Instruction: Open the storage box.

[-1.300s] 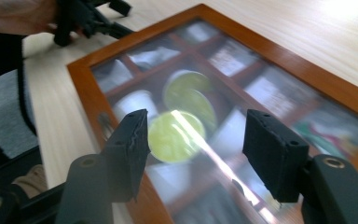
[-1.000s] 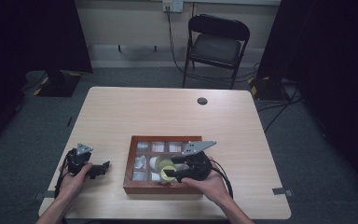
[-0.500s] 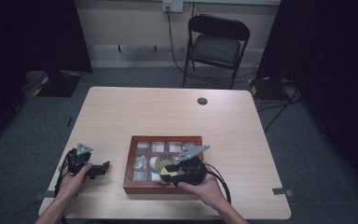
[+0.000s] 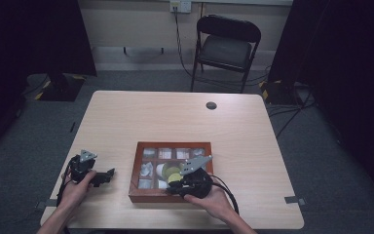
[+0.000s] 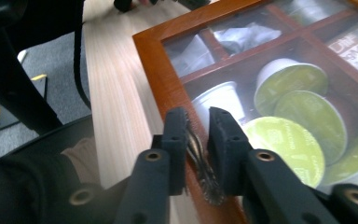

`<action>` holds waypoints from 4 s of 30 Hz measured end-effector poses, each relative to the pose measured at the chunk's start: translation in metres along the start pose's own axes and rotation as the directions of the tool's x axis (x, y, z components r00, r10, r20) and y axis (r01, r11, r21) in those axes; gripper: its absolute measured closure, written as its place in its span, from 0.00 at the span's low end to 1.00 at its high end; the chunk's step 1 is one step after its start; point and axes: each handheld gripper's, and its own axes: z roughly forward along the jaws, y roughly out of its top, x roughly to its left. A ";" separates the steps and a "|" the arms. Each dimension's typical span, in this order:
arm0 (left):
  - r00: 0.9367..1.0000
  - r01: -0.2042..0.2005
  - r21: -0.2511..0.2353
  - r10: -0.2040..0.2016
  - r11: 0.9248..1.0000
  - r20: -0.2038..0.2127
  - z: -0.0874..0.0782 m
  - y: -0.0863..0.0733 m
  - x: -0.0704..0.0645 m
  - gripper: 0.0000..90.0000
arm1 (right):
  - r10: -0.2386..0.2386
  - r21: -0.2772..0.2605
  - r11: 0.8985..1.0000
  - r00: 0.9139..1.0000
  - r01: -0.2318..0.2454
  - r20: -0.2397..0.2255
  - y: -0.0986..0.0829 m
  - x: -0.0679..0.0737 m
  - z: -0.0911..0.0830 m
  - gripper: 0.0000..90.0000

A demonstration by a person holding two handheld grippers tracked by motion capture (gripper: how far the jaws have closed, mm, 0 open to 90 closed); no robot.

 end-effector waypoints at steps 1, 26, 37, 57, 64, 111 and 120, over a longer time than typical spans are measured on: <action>1.000 -0.001 0.000 0.001 1.000 -0.001 0.000 0.000 0.000 0.00 | -0.008 0.006 1.000 1.000 0.008 -0.003 0.000 0.000 0.001 0.88; 1.000 -0.001 -0.001 0.001 1.000 -0.001 0.000 0.000 0.000 0.00 | -0.070 0.028 0.997 0.998 0.070 0.008 0.000 0.004 0.003 0.90; 1.000 0.000 -0.001 0.000 1.000 0.000 0.000 0.000 0.000 0.00 | -0.049 0.018 0.999 0.999 0.049 0.002 0.002 0.003 0.000 0.90; 1.000 -0.003 0.000 0.003 1.000 0.000 0.000 0.000 0.000 0.00 | 0.012 -0.048 0.999 1.000 -0.013 -0.023 0.011 -0.001 -0.013 0.90; 1.000 -0.002 0.000 0.002 1.000 0.000 0.000 0.000 0.000 0.00 | 0.034 -0.060 0.998 0.999 -0.036 -0.030 0.012 -0.001 -0.014 0.90; 1.000 -0.007 0.001 0.007 1.000 -0.004 0.000 0.000 0.000 0.00 | 0.091 -0.146 0.985 0.995 -0.096 -0.039 0.044 -0.012 -0.043 0.90; 1.000 -0.007 0.001 0.007 1.000 -0.004 0.000 0.000 0.000 0.00 | 0.110 -0.161 0.980 0.992 -0.118 -0.057 0.049 -0.017 -0.046 0.90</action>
